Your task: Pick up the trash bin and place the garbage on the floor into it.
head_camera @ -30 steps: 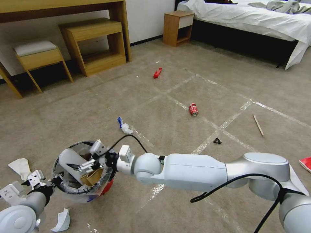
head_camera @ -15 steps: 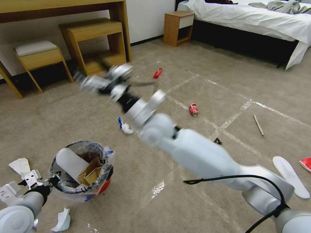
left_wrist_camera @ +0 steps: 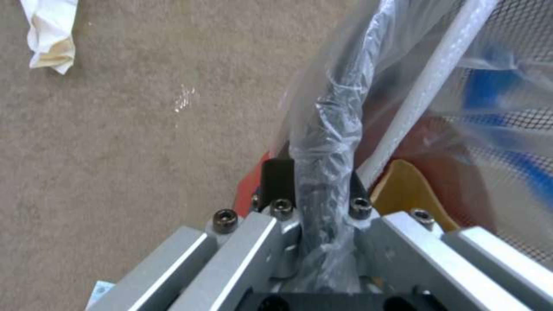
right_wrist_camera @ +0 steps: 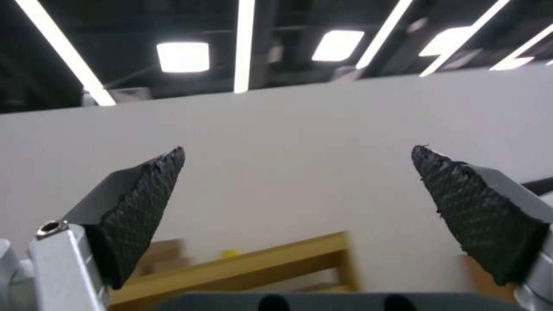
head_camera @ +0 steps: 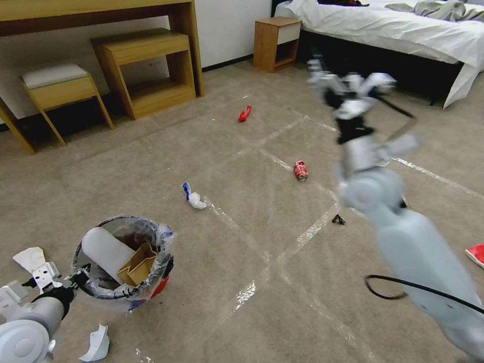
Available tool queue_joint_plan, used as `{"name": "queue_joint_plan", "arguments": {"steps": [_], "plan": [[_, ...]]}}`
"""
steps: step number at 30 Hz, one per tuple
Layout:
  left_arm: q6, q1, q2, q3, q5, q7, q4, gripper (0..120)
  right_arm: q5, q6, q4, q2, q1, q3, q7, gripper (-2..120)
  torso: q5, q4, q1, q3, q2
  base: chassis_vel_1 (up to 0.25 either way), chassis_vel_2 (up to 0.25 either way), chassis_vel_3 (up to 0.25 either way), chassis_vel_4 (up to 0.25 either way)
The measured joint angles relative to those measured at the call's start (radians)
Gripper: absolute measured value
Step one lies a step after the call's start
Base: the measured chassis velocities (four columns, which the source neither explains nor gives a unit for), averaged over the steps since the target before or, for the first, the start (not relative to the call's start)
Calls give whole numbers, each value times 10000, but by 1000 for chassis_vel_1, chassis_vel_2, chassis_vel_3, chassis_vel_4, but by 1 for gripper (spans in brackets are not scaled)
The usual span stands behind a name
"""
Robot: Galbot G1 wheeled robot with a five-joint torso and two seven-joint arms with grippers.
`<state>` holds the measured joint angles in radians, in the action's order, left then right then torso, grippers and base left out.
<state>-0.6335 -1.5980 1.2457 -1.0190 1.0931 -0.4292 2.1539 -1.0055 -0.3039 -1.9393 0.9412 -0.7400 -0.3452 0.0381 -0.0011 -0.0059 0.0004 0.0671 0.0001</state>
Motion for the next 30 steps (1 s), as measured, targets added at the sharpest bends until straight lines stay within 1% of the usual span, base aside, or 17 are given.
{"name": "queue_joint_plan", "arguments": {"steps": [2, 3, 4, 5, 6, 7, 8, 9, 10, 11, 14, 15, 17, 22, 25, 30], "plan": [[30, -12, 0, -10, -56, 48, 11, 1, 389, -17, -306, -14, -1329, -1076, -28, 100, 3, -8, 0, 0, 0, 0, 0, 0, 0], [34, -17, -1, -15, -73, 60, 14, 1, 550, -33, -372, 18, -1666, -1356, -31, 100, 6, -8, 0, 0, -1, 0, 0, 0, 0], [34, -17, -1, -15, -73, 60, 14, 1, 550, -33, -372, 18, -1666, -1356, -31, 100, 6, -8, 0, 0, -1, 0, 0, 0, 0], [52, -28, -2, -18, -132, 88, 20, 1, 810, -88, -506, 104, -2168, -1790, -13, 100, 4, -4, 0, 0, 0, 0, 0, 0, 0], [75, -44, 0, -22, -190, 109, 28, 1, 1211, -139, -711, 275, -2804, -2312, -46, 100, -2, -4, 0, 0, 0, 0, 0, 0, 0], [82, -64, 9, -23, -229, 116, 45, 1, 1555, -169, -849, 455, -3289, -2684, -57, 100, 0, -1, 0, -1, 0, 0, 0, 0, 0], [82, -64, 9, -23, -229, 116, 45, 1, 1555, -169, -849, 455, -3289, -2684, -57, 100, 0, -1, 0, -1, 0, 0, 0, 0, 0], [89, -77, 16, -23, -246, 121, 55, 1, 1823, -196, -947, 579, -3617, -2894, -111, 100, 0, -3, 0, -1, 0, 0, 0, 0, 0], [97, -93, 33, -16, -270, 127, 82, 1, 2359, -202, -1143, 863, -4278, -3243, -238, 100, -2, -2, 0, -1, 0, 0, 0, 0, 0], [97, -93, 33, -16, -270, 127, 82, 1, 2359, -202, -1143, 863, -4278, -3243, -238, 100, -2, -2, 0, -1, 0, 0, 0, 0, 0], [131, -122, 43, -12, -369, 162, 112, 1, 3355, -222, -1365, 1469, -5432, -3649, -577, 100, -2, -4, -1, -1, 0, 0, 0, 0, 0], [131, -122, 43, -12, -369, 162, 112, 1, 3355, -222, -1365, 1469, -5432, -3649, -577, 100, -2, -4, -1, -1, 0, 0, 0, 0, 0], [201, -150, 36, -18, -510, 239, 139, 1, 4396, -321, -1196, 2054, -6232, -3742, -891, 100, -4, -3, 0, -1, -1, 0, 0, 0, 0], [235, -154, 53, -23, -583, 282, 139, 1, 4985, -492, -766, 2387, -6487, -3604, -999, 100, -3, -3, -1, 0, -2, 0, 0, 0, 0], [254, -155, 101, -16, -632, 307, 139, 1, 5390, -573, -262, 2737, -6688, -3375, -1156, 100, -3, -2, -1, 0, -2, 0, 0, 0, 0], [257, -155, 117, -8, -696, 320, 143, 1, 5895, -703, 142, 2958, -6890, -3213, -1166, 100, -2, -3, -1, 1, -2, 0, 0, 0, 0]]}}
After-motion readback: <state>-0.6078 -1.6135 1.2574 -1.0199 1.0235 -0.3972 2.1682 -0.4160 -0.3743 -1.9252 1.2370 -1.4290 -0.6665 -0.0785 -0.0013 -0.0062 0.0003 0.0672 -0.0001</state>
